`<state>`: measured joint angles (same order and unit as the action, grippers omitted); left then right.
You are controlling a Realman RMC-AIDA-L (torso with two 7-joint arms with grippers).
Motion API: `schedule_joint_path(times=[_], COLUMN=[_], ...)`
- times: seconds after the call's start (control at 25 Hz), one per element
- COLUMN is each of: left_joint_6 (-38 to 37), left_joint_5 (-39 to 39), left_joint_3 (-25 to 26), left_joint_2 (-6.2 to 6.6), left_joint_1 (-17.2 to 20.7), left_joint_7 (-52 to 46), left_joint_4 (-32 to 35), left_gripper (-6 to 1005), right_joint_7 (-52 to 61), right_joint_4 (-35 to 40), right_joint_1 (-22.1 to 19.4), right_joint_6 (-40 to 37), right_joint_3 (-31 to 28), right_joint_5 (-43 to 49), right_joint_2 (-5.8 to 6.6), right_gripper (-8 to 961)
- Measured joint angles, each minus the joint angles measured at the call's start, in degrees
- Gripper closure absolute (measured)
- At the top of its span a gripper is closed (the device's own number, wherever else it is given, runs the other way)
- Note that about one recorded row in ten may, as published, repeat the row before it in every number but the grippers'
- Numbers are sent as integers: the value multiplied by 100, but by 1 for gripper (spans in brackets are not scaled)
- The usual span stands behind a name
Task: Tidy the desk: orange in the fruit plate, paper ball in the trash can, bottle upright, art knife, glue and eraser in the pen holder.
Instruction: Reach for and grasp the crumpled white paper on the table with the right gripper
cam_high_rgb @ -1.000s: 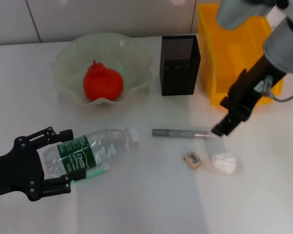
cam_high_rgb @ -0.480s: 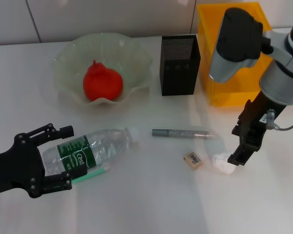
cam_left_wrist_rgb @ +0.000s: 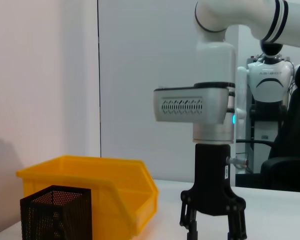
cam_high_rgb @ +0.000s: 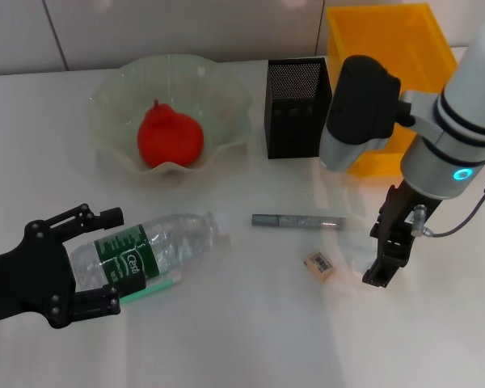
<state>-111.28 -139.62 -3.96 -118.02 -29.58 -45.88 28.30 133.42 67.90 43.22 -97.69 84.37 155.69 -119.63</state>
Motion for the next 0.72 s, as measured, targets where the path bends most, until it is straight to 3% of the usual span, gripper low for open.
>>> schedule_joint_path(times=[0.68, 0.72], left_joint_6=[-107, -110], left_joint_5=[17, 19], left_joint_3=[1, 1], left_joint_2=[-1, -1], left_joint_1=[63, 63], left_joint_7=[0, 0], left_joint_4=[0, 0], left_gripper=[238, 238], right_joint_7=[151, 152], right_joint_4=[-257, -254], right_joint_1=[-10, -14], right_joint_6=[262, 255], right_joint_3=[258, 248], right_joint_5=[-156, -156], right_joint_2=[-8, -8], right_gripper=[293, 334])
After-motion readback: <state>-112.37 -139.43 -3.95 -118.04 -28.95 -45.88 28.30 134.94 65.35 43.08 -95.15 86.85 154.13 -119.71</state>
